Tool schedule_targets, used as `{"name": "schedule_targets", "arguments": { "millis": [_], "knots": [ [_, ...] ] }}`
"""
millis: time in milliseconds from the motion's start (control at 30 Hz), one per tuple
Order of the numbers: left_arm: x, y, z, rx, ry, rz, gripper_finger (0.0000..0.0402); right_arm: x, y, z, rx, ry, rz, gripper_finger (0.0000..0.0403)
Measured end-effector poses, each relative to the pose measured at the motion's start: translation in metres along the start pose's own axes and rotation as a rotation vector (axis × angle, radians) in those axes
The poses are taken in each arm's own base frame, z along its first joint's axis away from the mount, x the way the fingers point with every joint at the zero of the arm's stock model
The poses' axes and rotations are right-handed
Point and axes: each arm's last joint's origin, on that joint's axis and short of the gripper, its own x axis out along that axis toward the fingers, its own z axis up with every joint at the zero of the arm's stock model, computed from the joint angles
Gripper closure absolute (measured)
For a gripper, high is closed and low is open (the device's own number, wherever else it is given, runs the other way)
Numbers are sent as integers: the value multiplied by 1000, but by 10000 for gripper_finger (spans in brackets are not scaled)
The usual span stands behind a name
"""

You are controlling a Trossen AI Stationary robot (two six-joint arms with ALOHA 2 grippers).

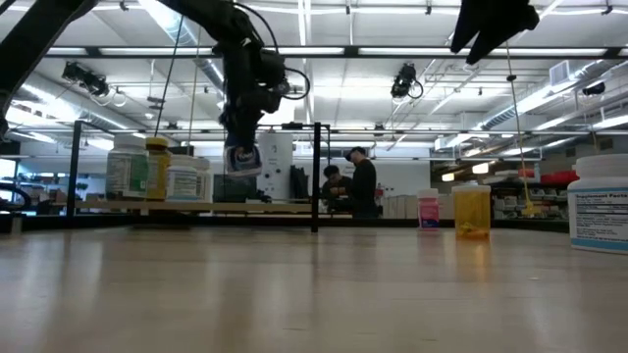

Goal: Pick and place medicine bottles onto shelf by color
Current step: Put the blue medicine bottle on the shelf

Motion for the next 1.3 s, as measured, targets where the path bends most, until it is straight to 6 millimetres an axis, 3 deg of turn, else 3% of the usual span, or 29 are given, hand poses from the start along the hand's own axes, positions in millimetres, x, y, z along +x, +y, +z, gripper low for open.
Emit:
{"name": "schedule_targets", "arguments": {
  "millis": [333,967,1300],
  "knots": [
    [22,25,-6,-31,48,-13,206,10,-12,11,0,25,-42,139],
    [53,21,4,-29,88,-36,188,14,-16,15,39,36,-46,139],
    [57,22,5,-32,100,-18,184,14,-16,15,42,41,-41,139]
  ]
}}
